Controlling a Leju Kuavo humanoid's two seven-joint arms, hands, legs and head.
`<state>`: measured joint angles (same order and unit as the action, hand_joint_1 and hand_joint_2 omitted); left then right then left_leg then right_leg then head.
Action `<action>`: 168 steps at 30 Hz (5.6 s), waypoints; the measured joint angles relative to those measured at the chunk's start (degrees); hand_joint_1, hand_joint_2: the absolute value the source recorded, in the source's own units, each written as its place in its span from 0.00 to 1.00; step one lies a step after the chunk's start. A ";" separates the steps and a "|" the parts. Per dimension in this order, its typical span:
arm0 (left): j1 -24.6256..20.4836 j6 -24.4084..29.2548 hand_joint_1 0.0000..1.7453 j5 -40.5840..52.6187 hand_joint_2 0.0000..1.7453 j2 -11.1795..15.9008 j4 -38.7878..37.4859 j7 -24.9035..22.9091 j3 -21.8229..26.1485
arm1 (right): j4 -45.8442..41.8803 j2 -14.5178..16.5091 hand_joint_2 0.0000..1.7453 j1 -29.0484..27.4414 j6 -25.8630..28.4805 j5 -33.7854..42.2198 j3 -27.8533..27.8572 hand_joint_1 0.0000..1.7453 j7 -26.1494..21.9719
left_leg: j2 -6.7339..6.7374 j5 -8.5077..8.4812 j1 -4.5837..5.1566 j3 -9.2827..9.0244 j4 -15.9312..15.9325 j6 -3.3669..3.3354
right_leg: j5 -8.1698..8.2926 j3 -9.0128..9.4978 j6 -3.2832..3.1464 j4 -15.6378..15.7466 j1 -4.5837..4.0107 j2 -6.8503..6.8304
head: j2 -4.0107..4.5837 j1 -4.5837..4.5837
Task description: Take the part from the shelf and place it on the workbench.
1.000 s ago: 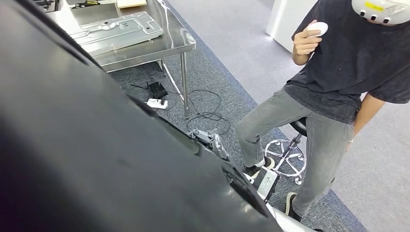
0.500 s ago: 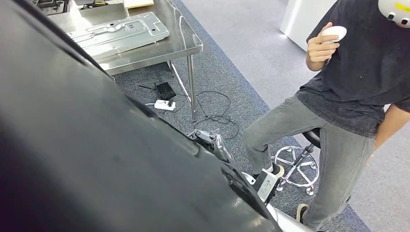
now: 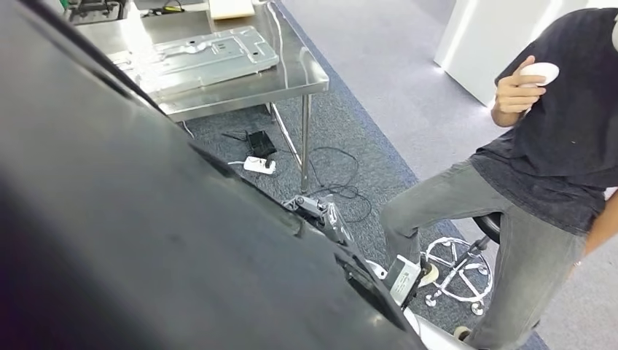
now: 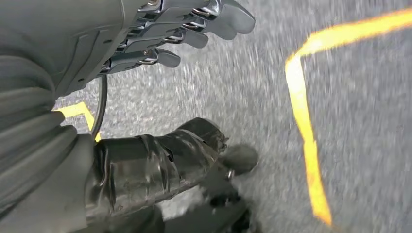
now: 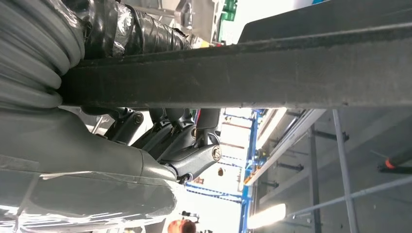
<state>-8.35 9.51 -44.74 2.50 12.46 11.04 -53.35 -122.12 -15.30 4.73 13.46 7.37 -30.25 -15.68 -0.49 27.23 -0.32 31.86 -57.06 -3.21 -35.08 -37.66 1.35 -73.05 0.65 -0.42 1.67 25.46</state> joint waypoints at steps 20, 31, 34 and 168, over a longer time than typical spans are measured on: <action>0.24 -0.01 0.00 -0.05 1.00 -0.10 0.00 -0.04 0.01 | 0.01 0.05 1.00 0.02 -0.07 0.00 0.00 1.00 0.01 | 0.76 0.28 -0.08 5.19 -7.04 3.00 | 6.31 6.74 -1.88 13.68 0.32 -0.28 | -0.08 0.17; -0.66 -1.81 0.00 2.53 1.00 -0.20 0.00 -0.67 -0.31 | -1.08 -0.09 1.00 -2.30 3.14 -0.79 0.17 1.00 0.26 | 0.35 0.99 0.30 -0.54 -0.51 -0.54 | 0.28 -1.22 0.74 -0.99 0.34 0.08 | -0.53 0.59; -0.60 -1.95 0.00 2.70 1.00 -0.28 0.00 -0.98 -0.51 | -1.40 -0.22 1.00 -2.87 3.18 -0.91 0.19 1.00 0.25 | 0.01 2.30 0.30 -2.23 -0.51 -0.19 | 4.12 -1.73 0.55 3.32 0.38 0.11 | -0.63 0.89; -7.70 -2.46 0.00 9.11 1.00 -4.04 0.24 -5.39 -1.53 | 22.20 -18.64 1.00 13.89 -10.00 -54.39 5.86 1.00 41.18 | -0.03 -2.69 0.64 3.75 -1.06 1.81 | 8.44 5.48 -1.22 14.99 -0.48 0.78 | -1.32 -14.35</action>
<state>-16.05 7.05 -35.63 -1.55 12.70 5.64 -54.88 -99.92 -33.93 18.62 3.46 -47.03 -24.39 25.50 -0.52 24.54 0.31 35.61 -58.12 -1.40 -26.64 -32.19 0.13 -58.06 0.17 0.36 0.35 11.10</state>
